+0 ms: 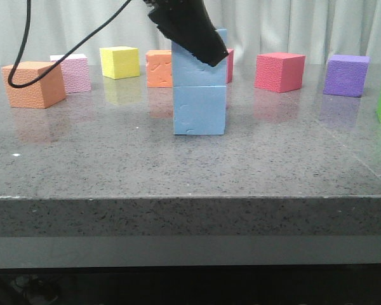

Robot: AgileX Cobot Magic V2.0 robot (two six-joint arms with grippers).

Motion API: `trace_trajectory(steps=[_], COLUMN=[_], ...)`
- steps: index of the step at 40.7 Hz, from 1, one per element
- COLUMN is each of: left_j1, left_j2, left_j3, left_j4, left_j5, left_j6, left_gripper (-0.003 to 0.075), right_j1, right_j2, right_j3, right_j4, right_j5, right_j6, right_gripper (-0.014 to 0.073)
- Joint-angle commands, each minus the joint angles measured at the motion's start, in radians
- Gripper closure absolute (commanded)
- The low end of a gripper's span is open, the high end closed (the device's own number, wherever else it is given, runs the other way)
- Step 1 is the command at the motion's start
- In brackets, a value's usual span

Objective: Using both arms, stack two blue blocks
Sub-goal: 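Move the held cube above the placed blue cube and lower it on top, then open the left gripper and raise it away from the stack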

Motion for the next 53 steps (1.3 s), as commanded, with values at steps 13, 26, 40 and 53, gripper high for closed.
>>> trace_trajectory(steps=[13,26,40,53], left_j1=[-0.003,-0.003,-0.032,-0.043], left_j2=[-0.22,-0.319,-0.524,-0.884], left_j3=[-0.024,-0.024,0.146,0.715], left_j4=[-0.051,0.145,0.332,0.43], left_j5=[-0.039,-0.016,-0.014,-0.242], left_j6=[-0.108,-0.77,-1.079,-1.169], left_gripper=[0.0151,0.0158,0.0207,0.0208], right_j1=[-0.004,-0.004,-0.004,-0.004], right_j2=[-0.006,-0.006,-0.006,-0.006], right_j3=[-0.024,-0.024,-0.024,-0.024], right_j4=[-0.004,-0.004,-0.004,-0.004], right_j5=[-0.064,-0.064,-0.064,-0.066], right_j6=[-0.001,-0.001,-0.001,-0.001], right_gripper=[0.0046,0.0046,0.0046,0.0046])
